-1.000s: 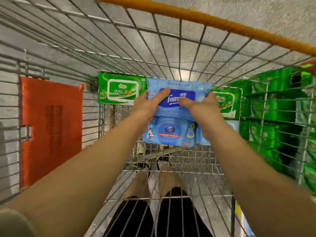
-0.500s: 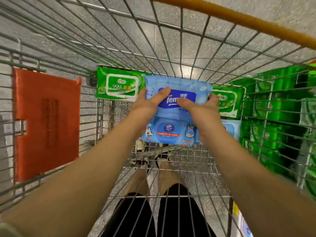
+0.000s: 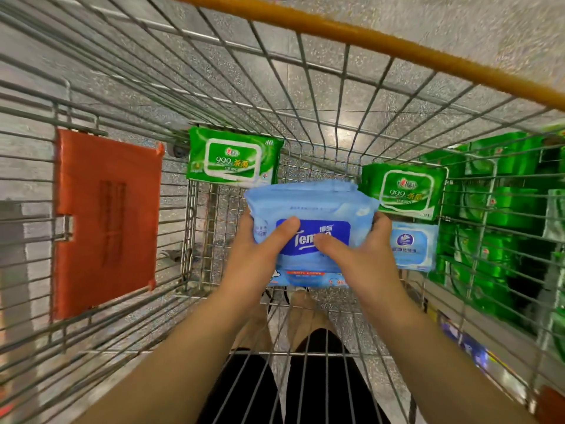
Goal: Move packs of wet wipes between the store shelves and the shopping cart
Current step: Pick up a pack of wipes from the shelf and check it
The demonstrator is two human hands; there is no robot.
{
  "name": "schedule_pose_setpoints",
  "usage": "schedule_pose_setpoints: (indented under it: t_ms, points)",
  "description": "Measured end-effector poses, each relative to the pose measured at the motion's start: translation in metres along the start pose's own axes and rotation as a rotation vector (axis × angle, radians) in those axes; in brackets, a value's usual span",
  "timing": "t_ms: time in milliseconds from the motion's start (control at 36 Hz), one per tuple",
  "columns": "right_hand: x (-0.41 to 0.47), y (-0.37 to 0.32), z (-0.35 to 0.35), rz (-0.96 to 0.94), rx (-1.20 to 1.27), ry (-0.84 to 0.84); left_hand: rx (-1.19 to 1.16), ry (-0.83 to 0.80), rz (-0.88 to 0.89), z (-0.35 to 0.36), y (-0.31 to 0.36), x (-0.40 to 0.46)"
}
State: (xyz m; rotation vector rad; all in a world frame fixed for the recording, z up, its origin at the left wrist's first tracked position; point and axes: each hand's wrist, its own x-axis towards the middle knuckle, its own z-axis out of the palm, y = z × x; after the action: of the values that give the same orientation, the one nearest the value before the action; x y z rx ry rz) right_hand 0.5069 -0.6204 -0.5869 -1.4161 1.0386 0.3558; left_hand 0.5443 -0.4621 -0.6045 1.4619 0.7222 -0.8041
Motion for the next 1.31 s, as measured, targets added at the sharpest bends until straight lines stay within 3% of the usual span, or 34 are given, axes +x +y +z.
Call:
schedule_pose_setpoints:
  t_ms: [83,361,750,1028,1250,1306]
  points:
    - [0.002,0.005,0.003,0.033,-0.016,-0.031,0.120,0.057,0.021,-0.003,-0.006,-0.001]
    - [-0.009,0.024,-0.010,0.048,-0.051,-0.150,-0.029,-0.102,-0.055,-0.029,-0.032,-0.005]
    - [0.042,0.011,0.004,0.048,0.076,-0.133,-0.092,-0.143,0.149,-0.016,-0.026,0.041]
    - [0.070,0.023,-0.006,0.136,0.182,-0.315,-0.321,-0.146,-0.061,-0.022,-0.018,0.054]
    - [0.068,0.018,-0.001,0.132,0.206,-0.256,-0.326,-0.111,-0.113,-0.005,0.001,0.035]
    - [0.063,0.015,-0.003,0.115,0.195,-0.266,-0.325,-0.179,-0.132,-0.004,0.009,0.027]
